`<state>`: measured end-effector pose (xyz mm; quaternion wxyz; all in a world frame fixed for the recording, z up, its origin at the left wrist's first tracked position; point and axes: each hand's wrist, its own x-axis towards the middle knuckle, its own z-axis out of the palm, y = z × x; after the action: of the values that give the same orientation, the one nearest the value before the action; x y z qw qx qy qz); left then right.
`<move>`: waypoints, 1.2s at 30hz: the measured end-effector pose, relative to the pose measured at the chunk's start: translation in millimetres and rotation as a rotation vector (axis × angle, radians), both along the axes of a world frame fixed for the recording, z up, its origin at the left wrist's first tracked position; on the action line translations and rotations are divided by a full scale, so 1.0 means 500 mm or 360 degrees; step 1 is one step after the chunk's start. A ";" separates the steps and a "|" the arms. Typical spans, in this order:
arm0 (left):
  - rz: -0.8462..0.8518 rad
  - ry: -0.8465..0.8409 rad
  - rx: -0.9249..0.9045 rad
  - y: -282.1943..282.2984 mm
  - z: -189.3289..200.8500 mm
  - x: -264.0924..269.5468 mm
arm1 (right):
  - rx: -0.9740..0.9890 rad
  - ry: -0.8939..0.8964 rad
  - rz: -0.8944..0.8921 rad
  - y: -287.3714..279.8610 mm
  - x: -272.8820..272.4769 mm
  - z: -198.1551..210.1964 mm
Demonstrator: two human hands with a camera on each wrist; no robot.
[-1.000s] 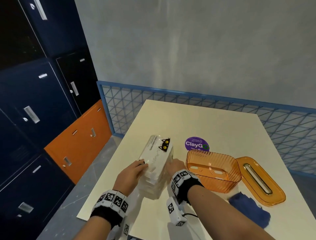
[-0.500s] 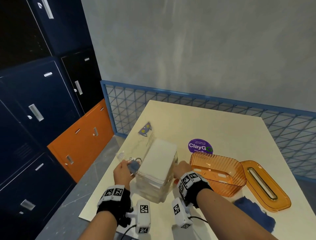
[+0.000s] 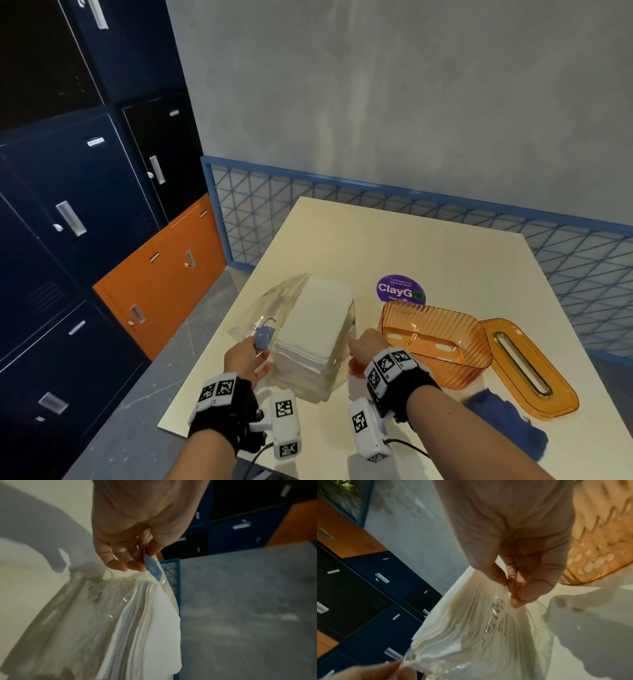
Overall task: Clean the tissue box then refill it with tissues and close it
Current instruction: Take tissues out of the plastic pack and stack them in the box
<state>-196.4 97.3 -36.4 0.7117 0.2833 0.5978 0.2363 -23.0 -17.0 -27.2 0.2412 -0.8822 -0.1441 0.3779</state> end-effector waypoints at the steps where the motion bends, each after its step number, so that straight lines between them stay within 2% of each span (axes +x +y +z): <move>1: 0.0019 -0.0037 -0.0050 -0.002 0.000 -0.005 | 0.0026 0.0040 -0.0037 -0.002 0.001 0.004; 5: 0.0128 -0.0055 -0.0125 0.002 -0.010 -0.016 | -0.0004 -0.0036 -0.0038 -0.006 -0.001 0.007; 9: 0.0125 0.0087 0.0035 0.004 -0.006 -0.016 | 0.0034 0.0068 -0.0010 -0.007 -0.006 0.003; 12: 0.0031 0.0590 0.0589 -0.012 0.011 -0.011 | 0.0113 -0.0057 0.0107 -0.021 -0.001 0.044; 14: -0.0149 0.1013 0.1050 -0.042 0.038 -0.002 | 0.0264 -0.0172 0.0166 -0.041 0.017 0.078; 16: -0.0349 0.1291 0.1445 -0.076 0.062 0.021 | 0.0332 -0.0427 0.0211 -0.070 0.050 0.102; 19: -0.0626 0.1325 0.1835 -0.105 0.068 0.070 | 0.0192 -0.0880 0.0172 -0.131 0.114 0.120; 21: -0.0907 0.1271 0.1980 -0.113 0.060 0.102 | -0.0024 -0.1090 0.0150 -0.177 0.149 0.118; 24: -0.1278 0.1298 0.1967 -0.114 0.047 0.141 | -0.0401 -0.1224 0.0133 -0.235 0.184 0.092; 27: -0.1555 0.1608 0.1906 -0.107 0.037 0.158 | -0.0463 -0.0955 0.0043 -0.270 0.218 0.060; 30: -0.1620 0.1720 0.1889 -0.102 0.030 0.162 | -0.0336 -0.0727 -0.0005 -0.289 0.225 0.041; 36: -0.1541 0.1591 0.1812 -0.103 0.039 0.163 | -0.0221 -0.0781 -0.0045 -0.302 0.193 0.029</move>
<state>-114.7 45.9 -16.7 0.1419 0.8839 0.4453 0.0199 73.6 -167.8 -12.9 0.1432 -0.9639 -0.1597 0.1580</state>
